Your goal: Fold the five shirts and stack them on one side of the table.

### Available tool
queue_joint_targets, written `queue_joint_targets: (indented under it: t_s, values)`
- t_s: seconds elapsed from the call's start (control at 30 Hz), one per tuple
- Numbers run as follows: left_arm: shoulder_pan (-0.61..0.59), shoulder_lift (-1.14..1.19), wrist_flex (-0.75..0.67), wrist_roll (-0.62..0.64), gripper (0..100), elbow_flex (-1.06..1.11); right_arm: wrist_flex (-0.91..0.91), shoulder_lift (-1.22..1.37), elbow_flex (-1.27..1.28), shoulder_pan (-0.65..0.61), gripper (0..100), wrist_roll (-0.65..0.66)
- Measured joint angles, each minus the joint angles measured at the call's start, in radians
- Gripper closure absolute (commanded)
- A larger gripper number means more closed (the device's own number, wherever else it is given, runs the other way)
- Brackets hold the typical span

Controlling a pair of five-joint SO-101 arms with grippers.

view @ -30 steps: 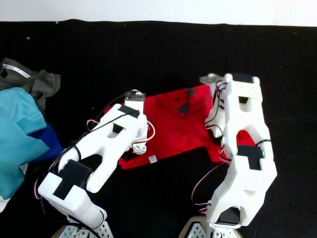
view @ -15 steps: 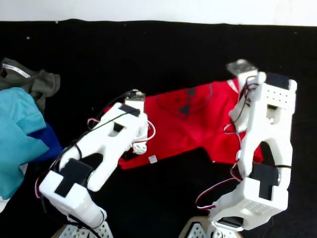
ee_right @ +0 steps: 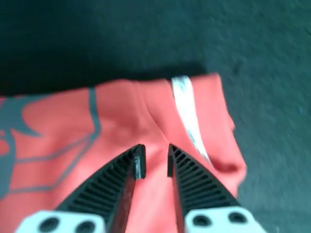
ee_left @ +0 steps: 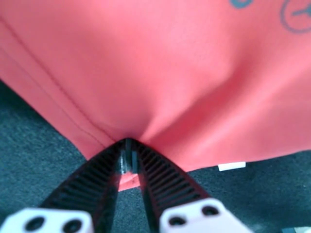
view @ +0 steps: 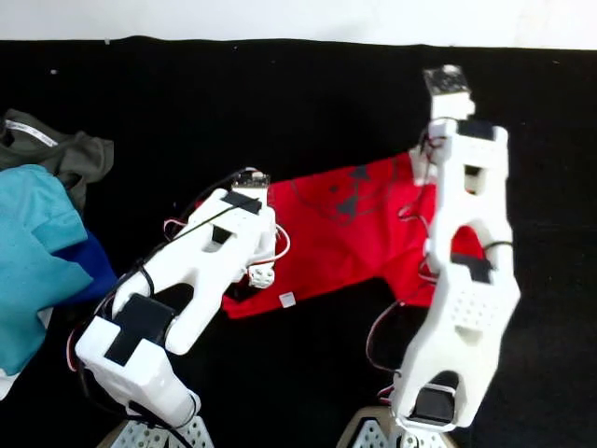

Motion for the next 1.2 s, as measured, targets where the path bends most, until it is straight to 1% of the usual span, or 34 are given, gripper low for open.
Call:
queue_joint_targets:
  t_s: [0.13,0.43,0.57,0.73,0.9,1.07,1.2]
  values:
    - [0.0,0.0,-0.005,0.0,99,0.003,0.028,0.183,-0.212,-0.005,91.2,0.0]
    - [0.0,0.0,-0.006,0.0,99,0.002,0.034,0.572,-0.726,0.038,91.2,0.0]
    - [0.0,0.0,-0.011,0.0,99,0.002,0.071,0.672,-0.907,0.043,91.2,0.002]
    - [0.0,-0.002,-0.012,0.0,99,0.002,0.219,0.698,-1.08,0.048,90.9,0.002]
    - [0.0,-0.002,-0.012,0.0,99,0.002,0.414,0.683,-1.126,0.078,90.9,0.0]
    - [0.0,-0.002,-0.012,0.0,99,0.002,0.574,0.537,-1.126,0.084,90.9,0.0]
    - [0.0,-0.002,-0.012,0.0,99,0.002,0.597,0.417,-1.128,0.115,90.9,0.0]
